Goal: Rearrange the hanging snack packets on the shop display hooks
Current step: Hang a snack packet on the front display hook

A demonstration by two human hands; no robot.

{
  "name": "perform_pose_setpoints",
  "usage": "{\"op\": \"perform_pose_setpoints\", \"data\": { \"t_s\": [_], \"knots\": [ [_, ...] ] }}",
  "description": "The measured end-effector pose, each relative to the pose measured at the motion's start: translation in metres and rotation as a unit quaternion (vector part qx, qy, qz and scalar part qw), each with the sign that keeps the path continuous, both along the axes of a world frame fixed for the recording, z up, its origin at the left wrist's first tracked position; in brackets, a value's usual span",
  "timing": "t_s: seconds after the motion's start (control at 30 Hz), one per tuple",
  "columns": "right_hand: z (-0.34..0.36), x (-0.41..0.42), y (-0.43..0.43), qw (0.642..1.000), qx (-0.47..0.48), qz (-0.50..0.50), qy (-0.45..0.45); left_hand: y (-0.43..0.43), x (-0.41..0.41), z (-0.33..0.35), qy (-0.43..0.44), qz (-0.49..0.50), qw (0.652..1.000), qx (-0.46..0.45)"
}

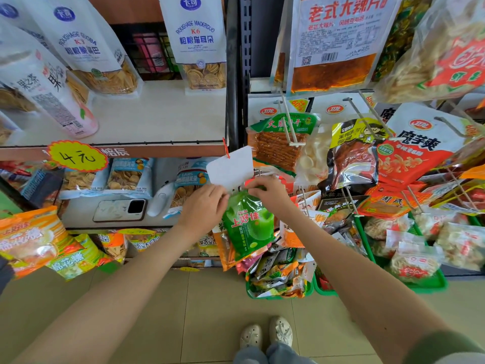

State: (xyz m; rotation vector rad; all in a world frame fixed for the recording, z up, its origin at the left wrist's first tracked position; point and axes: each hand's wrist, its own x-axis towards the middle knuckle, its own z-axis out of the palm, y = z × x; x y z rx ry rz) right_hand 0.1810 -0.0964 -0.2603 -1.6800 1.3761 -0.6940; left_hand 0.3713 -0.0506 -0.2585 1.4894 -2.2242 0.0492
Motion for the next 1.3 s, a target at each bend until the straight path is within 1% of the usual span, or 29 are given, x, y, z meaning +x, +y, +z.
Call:
{"op": "perform_pose_setpoints", "data": {
  "t_s": [0.07,0.1,0.13,0.2,0.23,0.27,0.33,0.4,0.47,0.57,0.7,0.8,0.9,0.97,1.03,1.1,1.17,1.23,1.3],
  "knots": [
    [-0.004,-0.009,0.001,1.0,-0.022,0.019,-0.001,0.006,0.01,-0.007,-0.027,0.055,0.998,-0.026],
    [-0.003,-0.013,0.002,0.999,-0.022,0.034,0.006,0.008,0.012,-0.009,-0.047,0.09,0.995,-0.019],
    [-0.003,-0.015,0.002,0.999,-0.015,0.048,0.017,0.008,0.01,-0.008,-0.071,0.125,0.99,0.01],
    [0.0,-0.019,0.004,0.996,-0.003,0.08,0.031,0.007,0.001,-0.005,-0.108,0.169,0.97,0.14],
    [0.002,-0.021,0.005,0.995,0.0,0.089,0.035,0.006,-0.006,-0.004,-0.113,0.179,0.957,0.2],
    [0.003,-0.022,0.006,0.995,0.002,0.093,0.039,0.006,-0.012,-0.004,-0.11,0.181,0.948,0.236],
    [0.004,-0.024,0.006,0.994,-0.006,0.1,0.044,0.005,-0.024,-0.002,-0.122,0.178,0.939,0.269],
    [0.005,-0.026,0.005,0.993,-0.014,0.101,0.052,0.006,-0.035,0.003,-0.144,0.164,0.938,0.268],
    [0.007,-0.031,0.005,0.994,-0.019,0.093,0.058,0.007,-0.047,0.009,-0.157,0.127,0.941,0.271],
    [0.009,-0.039,0.002,0.994,-0.031,0.09,0.056,0.008,-0.06,0.021,-0.141,0.095,0.949,0.267],
    [0.017,-0.05,-0.001,0.993,-0.047,0.093,0.055,0.007,-0.06,0.028,-0.028,0.067,0.961,0.266],
    [0.022,-0.059,-0.003,0.992,-0.048,0.109,0.038,0.007,-0.062,0.03,0.009,0.045,0.973,0.226],
    [0.026,-0.064,-0.004,0.991,-0.034,0.123,0.04,0.006,-0.069,0.032,0.053,0.013,0.971,0.232],
    [0.028,-0.068,-0.004,0.991,-0.016,0.128,0.038,0.003,-0.07,0.03,0.074,-0.008,0.965,0.253],
    [0.026,-0.073,-0.005,0.988,0.013,0.146,0.05,0.004,-0.065,0.025,0.08,-0.018,0.949,0.304],
    [0.018,-0.078,-0.006,0.984,0.044,0.158,0.071,0.005,-0.056,0.018,0.087,-0.013,0.916,0.391],
    [0.009,-0.081,-0.007,0.982,0.058,0.155,0.088,0.006,-0.047,0.011,0.071,-0.011,0.885,0.461],
    [0.006,-0.079,-0.002,0.983,0.073,0.147,0.085,0.006,-0.041,0.004,0.033,-0.001,0.884,0.466],
    [0.004,-0.072,0.001,0.983,0.077,0.136,0.095,0.006,-0.036,-0.004,0.031,0.048,0.892,0.449]
  ]
}}
